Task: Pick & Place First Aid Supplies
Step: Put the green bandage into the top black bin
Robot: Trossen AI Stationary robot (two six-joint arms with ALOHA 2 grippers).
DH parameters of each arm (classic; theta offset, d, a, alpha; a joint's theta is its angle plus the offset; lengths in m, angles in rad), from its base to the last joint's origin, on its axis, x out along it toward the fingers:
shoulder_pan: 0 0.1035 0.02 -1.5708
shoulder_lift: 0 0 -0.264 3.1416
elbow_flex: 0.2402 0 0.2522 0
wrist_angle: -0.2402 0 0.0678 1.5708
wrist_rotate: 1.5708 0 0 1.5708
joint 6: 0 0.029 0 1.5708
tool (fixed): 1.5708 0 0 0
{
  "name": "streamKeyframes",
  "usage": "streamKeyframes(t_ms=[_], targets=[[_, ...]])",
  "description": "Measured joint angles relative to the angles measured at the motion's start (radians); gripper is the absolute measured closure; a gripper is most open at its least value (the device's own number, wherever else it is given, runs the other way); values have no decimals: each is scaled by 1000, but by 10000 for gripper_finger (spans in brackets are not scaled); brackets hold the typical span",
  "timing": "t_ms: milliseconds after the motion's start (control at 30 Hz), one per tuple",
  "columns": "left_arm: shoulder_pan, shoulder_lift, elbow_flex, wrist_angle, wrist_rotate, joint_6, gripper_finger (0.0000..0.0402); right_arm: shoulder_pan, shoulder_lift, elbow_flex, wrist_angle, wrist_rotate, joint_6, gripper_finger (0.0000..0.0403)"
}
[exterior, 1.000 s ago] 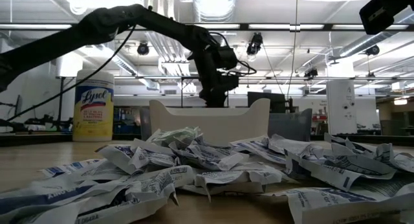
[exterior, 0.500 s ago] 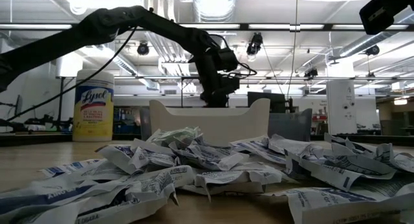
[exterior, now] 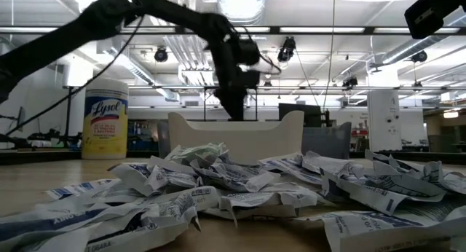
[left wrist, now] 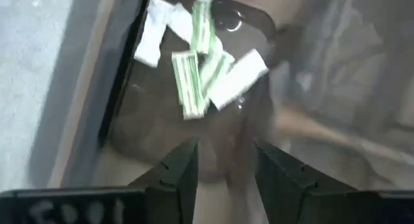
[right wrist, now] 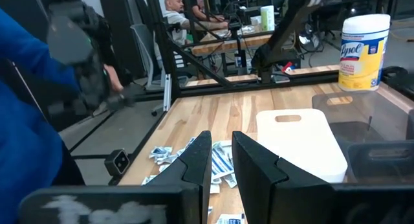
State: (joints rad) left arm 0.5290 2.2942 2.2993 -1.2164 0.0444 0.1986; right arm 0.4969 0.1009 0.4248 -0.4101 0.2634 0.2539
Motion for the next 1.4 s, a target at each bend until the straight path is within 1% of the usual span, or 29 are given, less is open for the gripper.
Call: streamKeyframes(t_ms=[167,300,467,600,700,767,900,1067,1200,1400], targets=[[-31,-121,-18,-173,11,-48,266,0,0,0,0,0,0,344],[-76,-230,-40,-279,18,-139,266,0,0,0,1,0,0,344],[-171,-377,-124,-306,21,-296,266,0,-1,0,-2,0,0,344],[-280,-492,-219,-289,21,-413,266,0,-1,0,-4,0,0,344],[-377,-566,-309,-232,20,-495,266,0,-1,0,-4,0,0,344],[-447,-608,-377,-165,17,-524,266,0,-1,0,-4,0,0,344],[-598,-674,-513,21,9,-536,266,0,-1,0,-4,0,0,344],[-758,-691,-650,249,-30,-529,266,0,-1,0,-4,0,0,344],[-828,-677,-740,407,-40,-496,266,0,-1,0,-4,0,0,344],[-844,-639,-857,556,-43,-495,266,0,-1,0,-4,0,0,344]])
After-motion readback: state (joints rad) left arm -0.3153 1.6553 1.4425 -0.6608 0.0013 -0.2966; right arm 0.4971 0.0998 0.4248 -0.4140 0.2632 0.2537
